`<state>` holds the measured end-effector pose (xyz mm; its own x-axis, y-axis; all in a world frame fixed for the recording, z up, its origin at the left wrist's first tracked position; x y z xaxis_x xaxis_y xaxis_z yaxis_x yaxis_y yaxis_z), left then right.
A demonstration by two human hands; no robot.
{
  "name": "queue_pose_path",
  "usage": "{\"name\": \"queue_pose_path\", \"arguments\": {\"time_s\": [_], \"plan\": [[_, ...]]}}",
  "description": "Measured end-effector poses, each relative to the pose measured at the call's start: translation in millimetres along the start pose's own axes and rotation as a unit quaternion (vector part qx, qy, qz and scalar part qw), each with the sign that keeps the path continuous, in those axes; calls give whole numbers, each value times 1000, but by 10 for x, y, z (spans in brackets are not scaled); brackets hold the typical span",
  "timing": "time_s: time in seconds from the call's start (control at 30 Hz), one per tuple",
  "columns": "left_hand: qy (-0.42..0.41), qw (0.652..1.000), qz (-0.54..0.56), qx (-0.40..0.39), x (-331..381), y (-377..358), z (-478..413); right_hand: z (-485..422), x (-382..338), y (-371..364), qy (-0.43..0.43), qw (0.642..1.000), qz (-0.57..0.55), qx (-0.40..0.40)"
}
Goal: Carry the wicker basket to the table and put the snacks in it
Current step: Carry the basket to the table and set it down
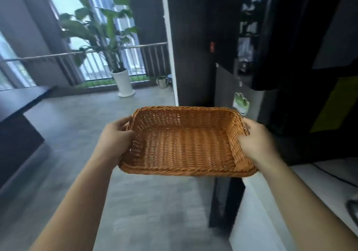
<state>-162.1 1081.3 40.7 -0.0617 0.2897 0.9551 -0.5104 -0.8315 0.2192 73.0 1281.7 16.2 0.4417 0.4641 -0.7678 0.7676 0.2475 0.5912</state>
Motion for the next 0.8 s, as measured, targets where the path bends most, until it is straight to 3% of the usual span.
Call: {"name": "queue_pose_path", "arguments": {"time_s": [0.2, 0.5, 0.8], "plan": [[8, 995, 12, 99, -153, 1495, -524, -466, -1148, -1505, 79, 990, -58, -98], [14, 967, 7, 255, -282, 3590, -1472, -1020, -2855, -3916, 125, 956, -129, -231], [33, 924, 11, 380, -500, 4872, -2460, -1582, -4026, -5725, 188, 916, -164, -313]]}}
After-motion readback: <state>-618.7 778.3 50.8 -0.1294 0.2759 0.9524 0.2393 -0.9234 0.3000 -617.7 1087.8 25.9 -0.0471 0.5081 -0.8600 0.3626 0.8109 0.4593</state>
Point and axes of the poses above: each hand's wrist, its own z-axis away from the middle knuckle, its own y-axis out of the back of the hand, x = y × z, the point moved 3 cm from there along -z, towards the middle knuckle, and after that the axes turned 10 degrees about y, right-handed, at the moved point
